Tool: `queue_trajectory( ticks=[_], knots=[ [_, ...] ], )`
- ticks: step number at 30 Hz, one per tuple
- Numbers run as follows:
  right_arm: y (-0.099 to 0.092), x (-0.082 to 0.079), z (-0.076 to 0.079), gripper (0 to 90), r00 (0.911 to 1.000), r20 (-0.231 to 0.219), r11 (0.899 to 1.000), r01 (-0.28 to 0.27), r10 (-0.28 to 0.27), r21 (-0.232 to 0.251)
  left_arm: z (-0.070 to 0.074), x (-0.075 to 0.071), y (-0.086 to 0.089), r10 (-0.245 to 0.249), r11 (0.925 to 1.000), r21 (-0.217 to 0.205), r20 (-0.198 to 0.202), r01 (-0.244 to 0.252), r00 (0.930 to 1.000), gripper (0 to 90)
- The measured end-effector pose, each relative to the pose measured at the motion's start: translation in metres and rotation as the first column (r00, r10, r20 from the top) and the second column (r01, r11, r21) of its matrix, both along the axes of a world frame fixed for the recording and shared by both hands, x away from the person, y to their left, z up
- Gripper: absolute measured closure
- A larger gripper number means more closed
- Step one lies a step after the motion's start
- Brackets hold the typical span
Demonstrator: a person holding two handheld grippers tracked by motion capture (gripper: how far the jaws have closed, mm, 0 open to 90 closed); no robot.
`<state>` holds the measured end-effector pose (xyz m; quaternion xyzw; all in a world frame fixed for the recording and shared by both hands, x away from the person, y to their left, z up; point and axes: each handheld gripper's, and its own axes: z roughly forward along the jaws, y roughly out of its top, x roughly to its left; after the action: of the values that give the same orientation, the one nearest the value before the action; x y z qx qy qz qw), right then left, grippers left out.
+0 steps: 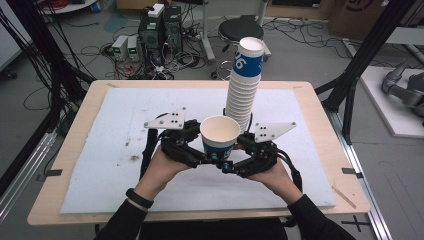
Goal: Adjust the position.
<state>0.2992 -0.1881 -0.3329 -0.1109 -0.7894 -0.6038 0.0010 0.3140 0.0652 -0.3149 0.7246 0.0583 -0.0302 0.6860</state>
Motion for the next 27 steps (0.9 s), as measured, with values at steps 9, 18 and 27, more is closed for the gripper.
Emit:
queue_trajectory(
  ticks=[9, 18, 27],
  knots=[
    [0.000, -0.002, 0.000, 30.7, 0.9998, 0.019, 1.000, -0.005, 0.005, -0.002, 0.002, -0.002, 0.000, -0.001, 1.0000, 0.007, 0.008, 0.001, 1.0000, 22.4],
    [0.003, -0.002, -0.002, 30.7, 0.9996, 0.022, 0.999, -0.015, 0.016, -0.029, 0.009, -0.005, 0.001, 0.010, 0.9999, 0.000, 0.016, -0.010, 0.9998, 16.5],
    [0.006, -0.002, -0.004, 30.8, 0.9996, 0.015, 0.999, -0.021, 0.022, -0.048, 0.011, -0.005, 0.004, 0.018, 0.9998, 0.005, 0.017, -0.018, 0.9997, 20.1]
  ],
)
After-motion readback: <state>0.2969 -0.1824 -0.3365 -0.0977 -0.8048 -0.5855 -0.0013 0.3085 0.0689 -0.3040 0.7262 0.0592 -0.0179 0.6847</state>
